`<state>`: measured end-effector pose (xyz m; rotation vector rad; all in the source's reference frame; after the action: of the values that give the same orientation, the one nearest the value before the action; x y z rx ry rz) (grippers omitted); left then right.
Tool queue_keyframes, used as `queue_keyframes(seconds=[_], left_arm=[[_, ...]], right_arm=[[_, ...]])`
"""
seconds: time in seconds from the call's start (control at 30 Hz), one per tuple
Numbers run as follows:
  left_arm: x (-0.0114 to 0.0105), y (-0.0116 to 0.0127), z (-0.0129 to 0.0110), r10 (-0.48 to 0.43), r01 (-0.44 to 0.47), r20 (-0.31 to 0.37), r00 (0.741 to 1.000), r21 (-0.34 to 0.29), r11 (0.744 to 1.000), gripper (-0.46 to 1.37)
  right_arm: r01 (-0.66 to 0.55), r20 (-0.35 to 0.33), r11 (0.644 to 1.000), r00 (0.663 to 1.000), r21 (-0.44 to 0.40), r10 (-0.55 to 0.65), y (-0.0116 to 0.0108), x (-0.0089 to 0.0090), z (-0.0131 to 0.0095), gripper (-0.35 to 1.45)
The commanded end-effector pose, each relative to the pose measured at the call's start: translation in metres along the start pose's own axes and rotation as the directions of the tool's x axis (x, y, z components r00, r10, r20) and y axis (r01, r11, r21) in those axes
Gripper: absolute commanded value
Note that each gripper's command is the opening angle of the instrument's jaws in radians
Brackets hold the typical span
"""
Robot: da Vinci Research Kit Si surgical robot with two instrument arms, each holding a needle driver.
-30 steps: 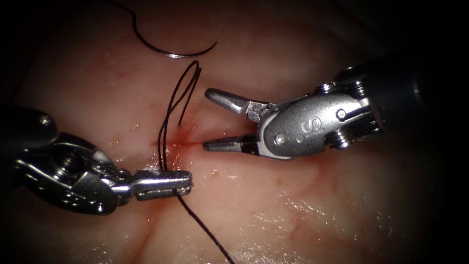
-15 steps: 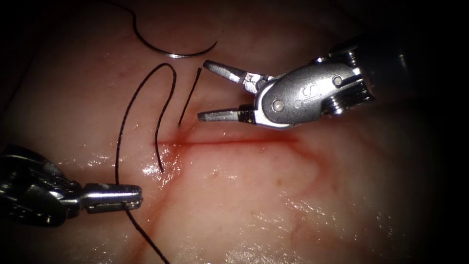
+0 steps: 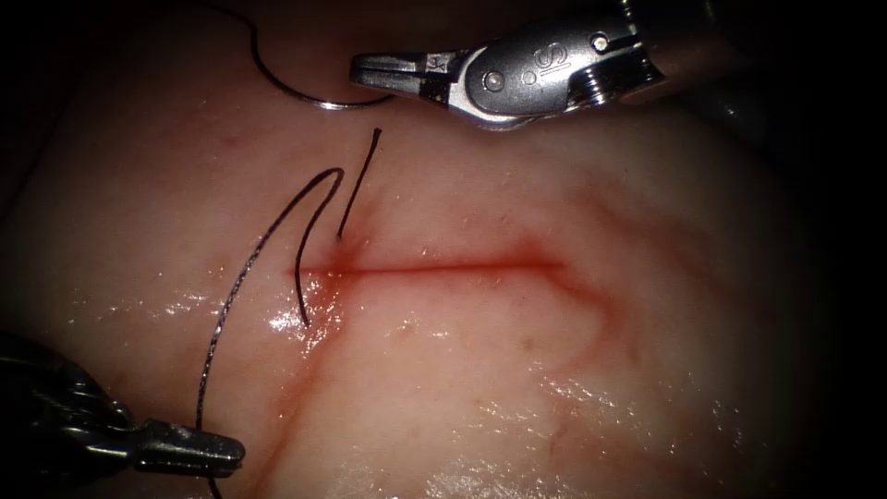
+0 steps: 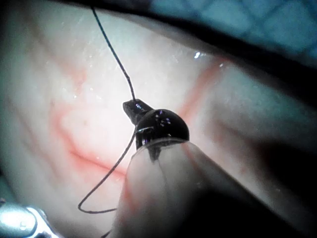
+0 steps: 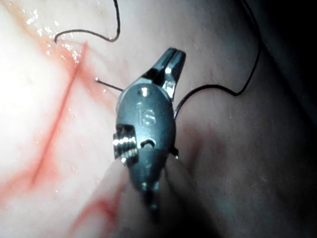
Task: Wound Closure
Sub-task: Loop the suture two times counter-clockwise around the right tool
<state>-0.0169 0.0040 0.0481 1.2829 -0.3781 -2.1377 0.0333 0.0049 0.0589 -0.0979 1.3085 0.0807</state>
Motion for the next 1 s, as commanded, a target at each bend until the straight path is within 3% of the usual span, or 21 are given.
queue_keyframes(seconds=[0.03, 0.4, 0.6, 0.77, 0.83, 1.0], left_arm=[[0.0000, -0.0003, -0.0002, 0.021, -0.021, -0.004, 1.000, -0.026, 0.999, -0.35], [0.0002, -0.0039, -0.0020, 0.098, -0.100, -0.050, 0.994, -0.053, 0.994, -0.35], [-0.0011, -0.0063, -0.0029, 0.097, -0.099, -0.081, 0.992, -0.024, 0.995, -0.35], [-0.0045, -0.0086, -0.0047, 0.029, -0.027, -0.121, 0.992, 0.018, 0.999, -0.35], [-0.0054, -0.0089, -0.0050, 0.009, -0.006, -0.131, 0.991, 0.021, 1.000, -0.35], [-0.0103, -0.0085, -0.0053, -0.071, 0.073, -0.167, 0.983, 0.004, 0.997, -0.35]], right_arm=[[-0.006, -0.017, 1.000, 1.000, 0.016, 0.006, -0.0002, -0.0004, 0.0008, -0.35], [0.011, -0.089, 0.996, 0.996, 0.092, -0.003, -0.0035, -0.0020, 0.0094, -0.35], [0.014, -0.133, 0.989, 0.991, 0.150, 0.006, -0.0061, -0.0025, 0.0127, -0.35], [0.007, -0.176, 0.981, 0.984, 0.192, 0.027, -0.0092, -0.0027, 0.0129, -0.35], [0.001, -0.182, 0.980, 0.983, 0.201, 0.036, -0.0097, -0.0026, 0.0126, -0.35], [0.010, -0.217, 0.971, 0.975, 0.238, 0.043, -0.0114, -0.0020, 0.0107, -0.35]])
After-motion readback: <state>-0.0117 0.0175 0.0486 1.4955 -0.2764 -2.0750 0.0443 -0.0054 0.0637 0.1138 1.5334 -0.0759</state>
